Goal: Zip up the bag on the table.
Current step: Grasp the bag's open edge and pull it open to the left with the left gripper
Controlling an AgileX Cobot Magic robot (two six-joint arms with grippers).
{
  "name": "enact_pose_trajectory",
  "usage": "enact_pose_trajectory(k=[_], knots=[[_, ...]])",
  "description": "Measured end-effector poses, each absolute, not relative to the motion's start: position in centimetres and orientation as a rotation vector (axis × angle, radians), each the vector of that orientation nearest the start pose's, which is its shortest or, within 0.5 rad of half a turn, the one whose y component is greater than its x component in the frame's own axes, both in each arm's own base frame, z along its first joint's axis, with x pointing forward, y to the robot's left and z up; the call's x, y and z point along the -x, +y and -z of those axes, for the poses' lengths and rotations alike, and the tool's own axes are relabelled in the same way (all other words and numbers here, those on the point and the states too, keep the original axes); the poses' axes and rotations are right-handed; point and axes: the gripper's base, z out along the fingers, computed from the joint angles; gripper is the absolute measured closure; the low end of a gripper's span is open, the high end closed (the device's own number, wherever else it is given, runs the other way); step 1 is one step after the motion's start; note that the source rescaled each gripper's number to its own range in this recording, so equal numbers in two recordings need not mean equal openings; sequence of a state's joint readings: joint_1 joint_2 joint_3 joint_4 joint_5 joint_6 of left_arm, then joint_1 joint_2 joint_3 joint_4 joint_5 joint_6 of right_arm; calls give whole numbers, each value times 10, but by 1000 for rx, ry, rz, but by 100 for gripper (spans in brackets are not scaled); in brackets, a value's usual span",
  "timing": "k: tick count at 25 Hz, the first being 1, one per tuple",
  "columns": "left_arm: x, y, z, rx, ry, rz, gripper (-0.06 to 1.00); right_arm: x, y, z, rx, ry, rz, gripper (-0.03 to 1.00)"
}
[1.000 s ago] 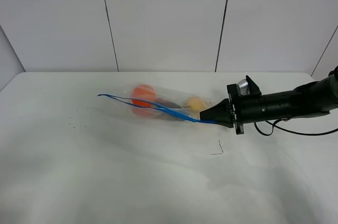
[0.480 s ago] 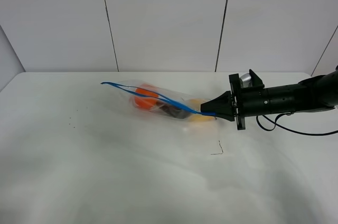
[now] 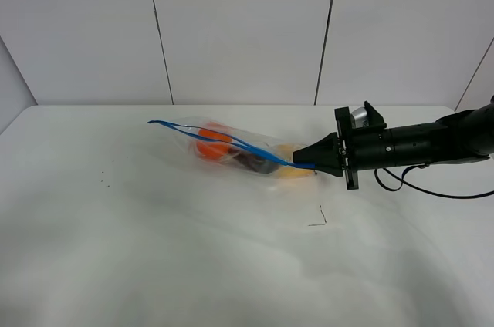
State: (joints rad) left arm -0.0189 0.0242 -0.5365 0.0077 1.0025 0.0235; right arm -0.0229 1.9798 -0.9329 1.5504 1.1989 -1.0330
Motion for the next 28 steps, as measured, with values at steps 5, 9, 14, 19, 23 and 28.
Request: enact_pose_trajectory(k=[5, 9, 14, 19, 23, 28], knots=[[-38, -12, -344, -194, 2000, 70, -2, -329, 77, -146, -141, 2389, -1715, 97], [-80, -26, -382, -439, 2014, 134, 9, -329, 77, -146, -141, 2389, -1715, 97], [-121, -40, -407, -627, 1963, 239, 11, -329, 77, -146, -139, 2391, -1714, 97], [-149, -54, -404, -788, 1980, 243, 11, -329, 77, -146, -139, 2391, -1714, 97], [-164, -72, -389, -931, 2023, 233, 11, -329, 77, -146, -139, 2391, -1714, 97], [-173, -106, -367, -1159, 2068, 129, 7, -329, 77, -146, -135, 2390, -1713, 97]])
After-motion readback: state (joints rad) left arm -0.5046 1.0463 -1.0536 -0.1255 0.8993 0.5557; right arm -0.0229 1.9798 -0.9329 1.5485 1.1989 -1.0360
